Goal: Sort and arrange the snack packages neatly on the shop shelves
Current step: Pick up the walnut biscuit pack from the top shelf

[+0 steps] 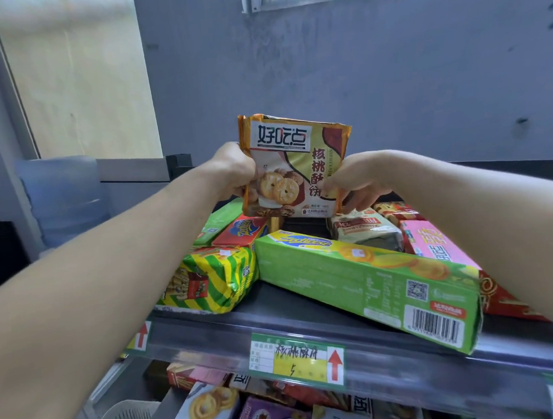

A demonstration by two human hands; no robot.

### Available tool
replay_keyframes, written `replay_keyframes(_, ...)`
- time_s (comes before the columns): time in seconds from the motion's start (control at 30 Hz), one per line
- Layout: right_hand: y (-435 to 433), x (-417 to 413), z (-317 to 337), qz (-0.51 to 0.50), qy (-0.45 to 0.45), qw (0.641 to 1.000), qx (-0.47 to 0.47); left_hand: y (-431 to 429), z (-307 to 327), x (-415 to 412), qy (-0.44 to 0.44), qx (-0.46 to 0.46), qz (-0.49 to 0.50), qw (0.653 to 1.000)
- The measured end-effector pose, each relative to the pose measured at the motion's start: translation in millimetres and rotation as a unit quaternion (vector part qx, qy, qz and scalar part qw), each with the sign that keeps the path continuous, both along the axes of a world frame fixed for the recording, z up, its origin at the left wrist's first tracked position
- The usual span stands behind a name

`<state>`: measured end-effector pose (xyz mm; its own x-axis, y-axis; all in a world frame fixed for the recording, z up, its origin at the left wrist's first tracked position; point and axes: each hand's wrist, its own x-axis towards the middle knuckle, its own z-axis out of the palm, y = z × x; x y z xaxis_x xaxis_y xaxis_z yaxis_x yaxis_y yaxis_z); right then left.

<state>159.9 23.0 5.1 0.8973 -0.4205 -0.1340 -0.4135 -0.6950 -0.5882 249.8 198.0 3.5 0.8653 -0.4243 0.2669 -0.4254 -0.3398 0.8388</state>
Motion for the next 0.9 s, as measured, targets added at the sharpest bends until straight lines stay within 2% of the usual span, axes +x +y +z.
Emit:
replay_keyframes(0.1,1.3,9.2,-3.5,-0.042,-0.128,0.985,0.106,-1.5,2.4,4.9,-0.024,-0.012,0.034,0.999)
replay_keyframes(0.17,2.9,12.8,-10.4,-0.036,-0.150,0.968,0.198,-2.1,2.8,8.0,-0.049,-0.010,0.052,0.997)
replay_keyframes(0.2,2.9,13.9,-15.7,-0.035,-0.140,0.966,0.214,-2.9,2.9,9.5,-0.059,-0.005,0.056,0.997)
replay_keyframes(0.33,-6.9,14.0,-28.4,-0.078,-0.126,0.969,0.196,-15.4,4.5,9.7,-0.072,0.028,0.033,0.996)
replay_keyframes(0.53,-35.9,-2.4,-27.4,-0.176,-0.126,0.964,0.156,-45.5,4.9,5.8,-0.042,0.037,-0.033,0.998)
replay_keyframes(0.7,-55.4,-12.1,-23.5,-0.218,-0.148,0.958,0.111,-59.1,-1.5,6.0,0.046,0.054,-0.130,0.989)
replay_keyframes(0.8,-57.9,-9.1,-20.3,-0.223,-0.139,0.961,0.086,-66.0,-9.1,12.3,0.026,0.097,-0.092,0.991)
replay_keyframes(0.9,-54.8,-4.4,-20.0,-0.199,-0.114,0.968,0.101,-68.0,-14.5,23.9,0.001,0.127,-0.030,0.991)
